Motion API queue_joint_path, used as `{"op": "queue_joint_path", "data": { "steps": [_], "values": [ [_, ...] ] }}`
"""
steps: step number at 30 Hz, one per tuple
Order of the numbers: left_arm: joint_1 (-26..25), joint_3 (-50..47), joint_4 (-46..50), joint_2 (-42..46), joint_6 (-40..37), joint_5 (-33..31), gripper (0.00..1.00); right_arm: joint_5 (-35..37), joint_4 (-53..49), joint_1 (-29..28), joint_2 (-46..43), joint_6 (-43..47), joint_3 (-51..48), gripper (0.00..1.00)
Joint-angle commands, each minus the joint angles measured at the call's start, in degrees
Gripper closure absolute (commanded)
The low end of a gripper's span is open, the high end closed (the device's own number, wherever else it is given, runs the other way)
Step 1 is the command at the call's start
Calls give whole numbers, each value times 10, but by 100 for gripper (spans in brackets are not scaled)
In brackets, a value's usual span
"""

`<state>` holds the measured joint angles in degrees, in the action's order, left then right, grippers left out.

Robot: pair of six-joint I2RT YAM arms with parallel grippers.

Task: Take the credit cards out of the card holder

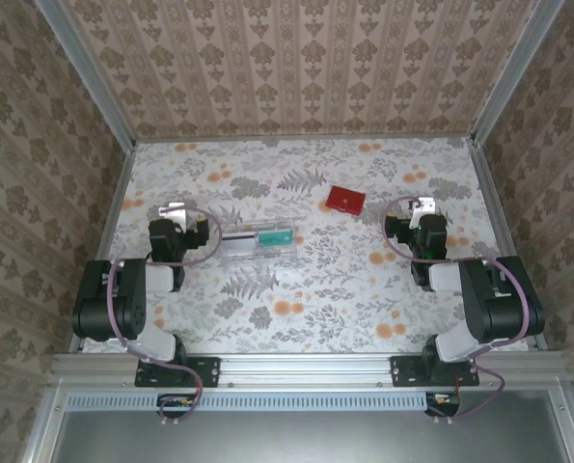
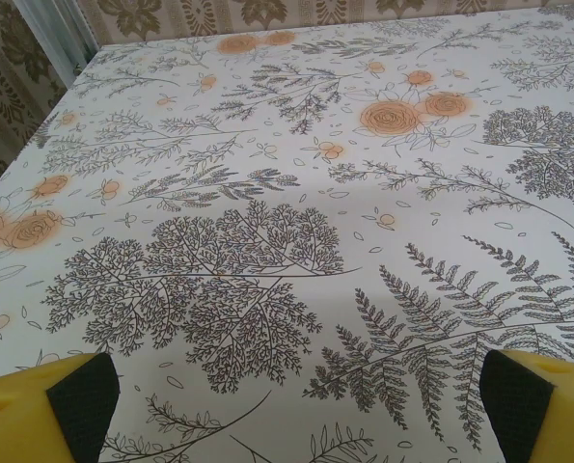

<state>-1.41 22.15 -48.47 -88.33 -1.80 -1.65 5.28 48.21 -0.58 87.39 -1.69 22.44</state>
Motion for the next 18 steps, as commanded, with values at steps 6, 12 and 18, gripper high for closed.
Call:
{"op": "queue_joint_path", "data": {
  "steps": [6,12,18],
  "values": [
    [4,12,0,4,-13,13,0,-12,1,0,1,-7,11,0],
    [4,12,1,4,-13,13,0,-12,1,1,0,-7,11,0],
    [6,13,1,4,-12,17,0,-12,1,1,0,-7,11,0]
  ]
}}
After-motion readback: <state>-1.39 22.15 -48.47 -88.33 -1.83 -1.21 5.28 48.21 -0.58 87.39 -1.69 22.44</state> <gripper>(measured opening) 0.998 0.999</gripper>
